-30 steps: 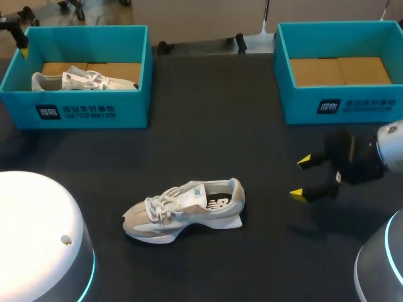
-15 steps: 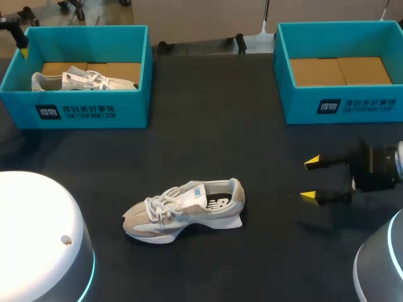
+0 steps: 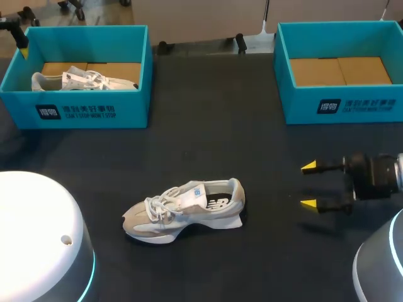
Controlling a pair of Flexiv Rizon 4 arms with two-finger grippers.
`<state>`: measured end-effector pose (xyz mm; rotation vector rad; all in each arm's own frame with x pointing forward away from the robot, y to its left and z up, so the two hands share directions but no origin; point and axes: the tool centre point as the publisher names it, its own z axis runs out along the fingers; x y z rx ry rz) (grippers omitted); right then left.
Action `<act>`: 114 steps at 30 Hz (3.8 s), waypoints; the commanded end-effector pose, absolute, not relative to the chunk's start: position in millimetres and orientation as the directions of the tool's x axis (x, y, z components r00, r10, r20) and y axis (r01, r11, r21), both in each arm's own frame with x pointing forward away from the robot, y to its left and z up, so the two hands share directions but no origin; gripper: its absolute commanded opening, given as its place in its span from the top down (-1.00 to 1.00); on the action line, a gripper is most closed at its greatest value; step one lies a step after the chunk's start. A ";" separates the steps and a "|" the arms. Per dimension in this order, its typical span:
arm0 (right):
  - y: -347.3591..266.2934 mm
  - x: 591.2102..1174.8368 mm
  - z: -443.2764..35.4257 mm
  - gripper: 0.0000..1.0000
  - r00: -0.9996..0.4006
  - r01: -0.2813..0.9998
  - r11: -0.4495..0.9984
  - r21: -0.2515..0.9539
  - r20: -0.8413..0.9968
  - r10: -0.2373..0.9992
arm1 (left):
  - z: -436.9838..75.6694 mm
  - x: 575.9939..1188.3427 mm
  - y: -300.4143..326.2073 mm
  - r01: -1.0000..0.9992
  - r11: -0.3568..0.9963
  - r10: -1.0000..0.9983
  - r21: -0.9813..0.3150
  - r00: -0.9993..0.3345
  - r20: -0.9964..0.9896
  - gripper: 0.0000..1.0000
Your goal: Take the shoe out of the shoebox, open the shoe tongue, remove and reinsert the insole, then place the shoe into the shoebox
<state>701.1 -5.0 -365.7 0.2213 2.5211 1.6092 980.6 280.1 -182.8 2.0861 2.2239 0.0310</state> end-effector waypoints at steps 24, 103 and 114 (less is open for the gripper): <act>54.6 706.3 -392.2 -1.00 -0.996 0.073 0.381 0.922 0.051 0.070 | -182.6 979.7 280.2 0.995 0.065 0.997 0.080 -0.061 -0.051 -1.00; 178.5 693.2 -408.2 -1.00 -0.993 -0.054 0.324 0.944 -0.016 -0.117 | -182.6 979.7 280.2 0.995 0.065 0.997 0.080 -0.061 -0.051 -1.00; 186.6 691.5 -412.3 -1.00 -0.992 -0.046 0.322 0.946 -0.006 -0.123 | -182.6 979.7 280.2 0.995 0.065 0.997 0.080 -0.061 -0.051 -1.00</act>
